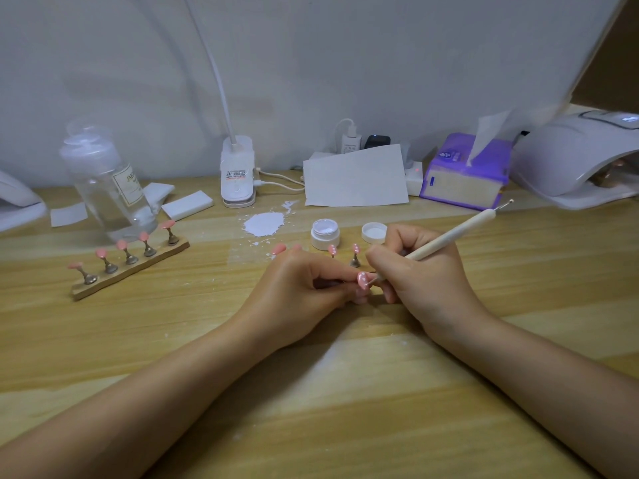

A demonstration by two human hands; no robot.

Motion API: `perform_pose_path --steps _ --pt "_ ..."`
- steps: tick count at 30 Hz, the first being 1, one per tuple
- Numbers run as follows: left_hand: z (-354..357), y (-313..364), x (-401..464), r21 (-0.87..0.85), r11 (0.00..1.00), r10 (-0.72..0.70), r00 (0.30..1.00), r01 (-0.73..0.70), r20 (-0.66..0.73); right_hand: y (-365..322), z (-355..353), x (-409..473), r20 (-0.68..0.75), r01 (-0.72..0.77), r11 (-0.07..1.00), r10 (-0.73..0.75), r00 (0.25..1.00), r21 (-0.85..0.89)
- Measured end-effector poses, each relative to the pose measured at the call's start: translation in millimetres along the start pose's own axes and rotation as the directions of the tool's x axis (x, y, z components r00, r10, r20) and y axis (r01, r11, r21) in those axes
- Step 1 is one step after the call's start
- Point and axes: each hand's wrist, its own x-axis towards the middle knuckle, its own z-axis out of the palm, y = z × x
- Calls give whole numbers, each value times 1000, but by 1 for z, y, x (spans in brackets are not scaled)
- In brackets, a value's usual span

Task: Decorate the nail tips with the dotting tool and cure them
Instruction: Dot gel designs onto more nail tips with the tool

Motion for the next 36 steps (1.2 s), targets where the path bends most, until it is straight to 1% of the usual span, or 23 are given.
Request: perform_pose_path --steps 9,12,15,17,19,22,24,27,31,36 --pt "1 0 0 11 1000 24 1000 -24 -14 -1 1 -1 8 3 1000 -3 1000 0" --pt "1 -2 0 -19 999 26 1000 -27 -8 -1 1 0 -24 -5 999 6 1000 42" --pt "1 -2 0 -9 1000 24 1000 -24 -9 0 0 2 -73 -10 995 18 997 102" --pt "1 -2 0 -32 999 22 1000 -22 -10 0 0 3 -74 -30 987 42 996 160" --pt "1 -2 0 -95 995 13 1000 -13 1 2 -2 3 -48 -43 981 53 997 191" --pt "1 -2 0 -251 966 -54 998 60 33 6 -6 5 16 -21 990 18 1000 143" --pt "1 -3 0 -288 954 -84 996 85 17 7 -8 5 61 -17 987 8 998 158" --pt "1 -3 0 -328 940 -103 995 97 0 8 -8 4 110 14 991 -29 994 133" --pt "2 -4 0 -353 931 -99 995 95 6 9 -6 3 49 40 992 -46 998 123" --pt "2 -4 0 -352 933 -73 997 77 27 11 -7 5 18 59 997 -60 998 48"
